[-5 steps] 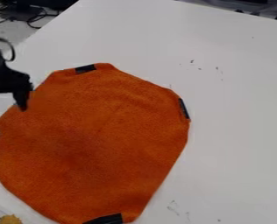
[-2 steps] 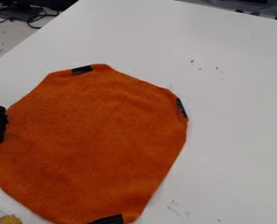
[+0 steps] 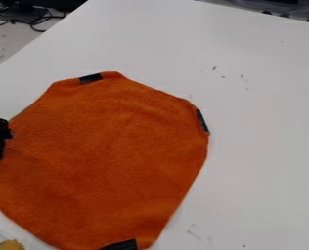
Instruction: Fold the cloth from bottom left to top right
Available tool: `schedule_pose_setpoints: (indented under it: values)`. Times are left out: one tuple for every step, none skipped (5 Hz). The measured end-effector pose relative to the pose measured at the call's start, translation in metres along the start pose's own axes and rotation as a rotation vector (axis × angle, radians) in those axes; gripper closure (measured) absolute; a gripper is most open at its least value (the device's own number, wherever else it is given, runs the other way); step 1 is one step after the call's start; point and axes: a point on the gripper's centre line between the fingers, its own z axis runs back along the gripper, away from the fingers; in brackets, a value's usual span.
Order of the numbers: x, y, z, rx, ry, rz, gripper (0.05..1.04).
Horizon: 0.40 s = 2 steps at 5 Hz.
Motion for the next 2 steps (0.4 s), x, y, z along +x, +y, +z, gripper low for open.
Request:
schedule_pose_setpoints:
  values:
    - [0.0001, -0.0011, -0.0009, -0.008, 0.001, 0.004, 0.67]
    - [0.0, -0.0003, 0.0002, -0.002, -0.002, 0.007, 0.879]
